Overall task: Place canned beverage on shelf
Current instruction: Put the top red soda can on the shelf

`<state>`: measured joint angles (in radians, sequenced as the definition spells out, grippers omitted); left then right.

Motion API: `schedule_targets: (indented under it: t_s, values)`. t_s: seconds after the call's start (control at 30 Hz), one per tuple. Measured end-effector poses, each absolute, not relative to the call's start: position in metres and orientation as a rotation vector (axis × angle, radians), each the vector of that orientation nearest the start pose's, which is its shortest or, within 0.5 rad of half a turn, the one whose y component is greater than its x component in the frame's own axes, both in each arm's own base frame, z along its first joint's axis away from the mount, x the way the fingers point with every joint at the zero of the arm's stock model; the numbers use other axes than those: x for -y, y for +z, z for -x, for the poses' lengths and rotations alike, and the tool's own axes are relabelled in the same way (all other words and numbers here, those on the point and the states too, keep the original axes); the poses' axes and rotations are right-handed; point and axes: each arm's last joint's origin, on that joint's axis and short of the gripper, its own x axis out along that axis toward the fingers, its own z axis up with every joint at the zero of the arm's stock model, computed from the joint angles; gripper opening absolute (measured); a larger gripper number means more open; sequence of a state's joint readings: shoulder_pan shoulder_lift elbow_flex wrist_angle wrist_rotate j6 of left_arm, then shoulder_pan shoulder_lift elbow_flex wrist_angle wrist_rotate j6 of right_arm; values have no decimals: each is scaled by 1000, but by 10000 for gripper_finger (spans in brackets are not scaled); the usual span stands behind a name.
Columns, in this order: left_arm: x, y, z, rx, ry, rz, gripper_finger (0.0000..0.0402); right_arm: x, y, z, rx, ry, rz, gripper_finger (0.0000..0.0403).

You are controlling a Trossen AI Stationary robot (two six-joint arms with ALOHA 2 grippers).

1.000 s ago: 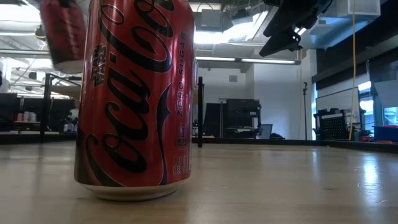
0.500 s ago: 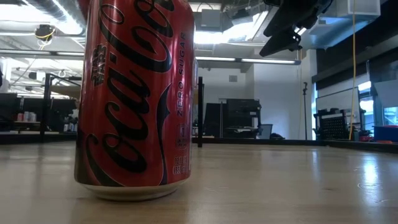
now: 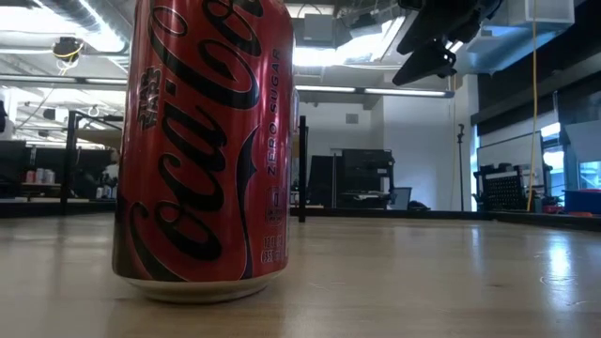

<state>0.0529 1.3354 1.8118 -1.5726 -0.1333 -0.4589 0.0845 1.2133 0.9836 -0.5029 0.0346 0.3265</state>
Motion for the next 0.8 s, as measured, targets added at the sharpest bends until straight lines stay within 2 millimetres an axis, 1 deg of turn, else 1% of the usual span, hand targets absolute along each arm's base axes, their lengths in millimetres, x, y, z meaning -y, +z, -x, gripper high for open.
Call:
schedule_targets:
  t_s: [0.1,0.17,0.27,0.4,0.5,0.53,0.6,0.67,0.8]
  values:
    - [-22,440,-191,-1044,403,368,261,-20,290,-252,-708,-99,-278,291]
    - [-25,440,-191,-1051,380,374,261,-19,294,-255,-654,-115,-298,291]
    - [-24,440,-192,-1063,322,391,262,-19,304,-262,-522,-133,-328,291]
    - [-18,440,-193,-1070,248,404,262,-16,321,-270,-317,-140,-328,291]
    - [-14,442,-198,-1027,219,394,262,-11,333,-279,-162,-112,-311,289]
    - [-13,443,-200,-1002,211,394,262,-9,334,-283,-133,-100,-307,285]
    - [-11,446,-204,-961,195,393,262,-5,335,-291,-73,-66,-309,270]
    - [-9,447,-206,-934,179,398,262,-2,333,-299,-47,-26,-313,245]
    - [-6,449,-209,-901,160,395,262,0,324,-314,-15,26,-349,177]
